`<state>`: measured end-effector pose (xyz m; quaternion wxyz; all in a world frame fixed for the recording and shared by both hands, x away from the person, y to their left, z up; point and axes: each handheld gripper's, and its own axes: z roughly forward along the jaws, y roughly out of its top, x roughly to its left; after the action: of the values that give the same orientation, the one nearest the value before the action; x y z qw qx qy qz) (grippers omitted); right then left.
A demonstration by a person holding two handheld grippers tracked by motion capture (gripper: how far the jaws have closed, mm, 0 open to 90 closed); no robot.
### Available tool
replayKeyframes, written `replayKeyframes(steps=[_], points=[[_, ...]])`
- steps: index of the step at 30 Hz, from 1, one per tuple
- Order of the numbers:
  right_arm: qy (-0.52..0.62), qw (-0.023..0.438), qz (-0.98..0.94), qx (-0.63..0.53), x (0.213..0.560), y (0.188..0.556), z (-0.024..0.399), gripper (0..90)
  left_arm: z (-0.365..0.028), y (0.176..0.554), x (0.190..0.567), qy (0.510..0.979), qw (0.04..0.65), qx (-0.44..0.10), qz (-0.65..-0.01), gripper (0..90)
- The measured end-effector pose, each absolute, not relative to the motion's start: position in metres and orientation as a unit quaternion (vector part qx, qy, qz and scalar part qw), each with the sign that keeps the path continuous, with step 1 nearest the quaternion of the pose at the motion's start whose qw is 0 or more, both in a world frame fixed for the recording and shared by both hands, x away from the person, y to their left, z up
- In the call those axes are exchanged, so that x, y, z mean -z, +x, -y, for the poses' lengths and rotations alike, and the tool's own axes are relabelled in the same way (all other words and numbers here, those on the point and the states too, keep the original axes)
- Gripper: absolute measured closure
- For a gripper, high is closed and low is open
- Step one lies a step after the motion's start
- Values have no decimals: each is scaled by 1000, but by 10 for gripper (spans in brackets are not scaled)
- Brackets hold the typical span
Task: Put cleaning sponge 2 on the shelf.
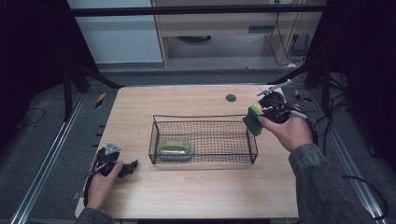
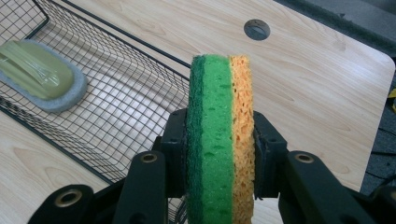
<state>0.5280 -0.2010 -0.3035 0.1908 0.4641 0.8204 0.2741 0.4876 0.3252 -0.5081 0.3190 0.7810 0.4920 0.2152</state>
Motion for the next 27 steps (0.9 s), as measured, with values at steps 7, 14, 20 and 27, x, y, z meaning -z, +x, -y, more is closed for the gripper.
replayKeyframes(steps=[7,14,20,27], points=[[460,188,-824,-273,305,529,196,641,-325,488,508,781,319,-215,-492,0],[455,186,-827,-272,308,530,189,641,-325,488,508,781,319,-215,-492,0],[452,183,-831,-268,311,531,184,641,-325,488,508,781,319,-215,-491,0],[448,178,-835,-264,316,533,180,641,-325,488,508,781,319,-215,-491,0]])
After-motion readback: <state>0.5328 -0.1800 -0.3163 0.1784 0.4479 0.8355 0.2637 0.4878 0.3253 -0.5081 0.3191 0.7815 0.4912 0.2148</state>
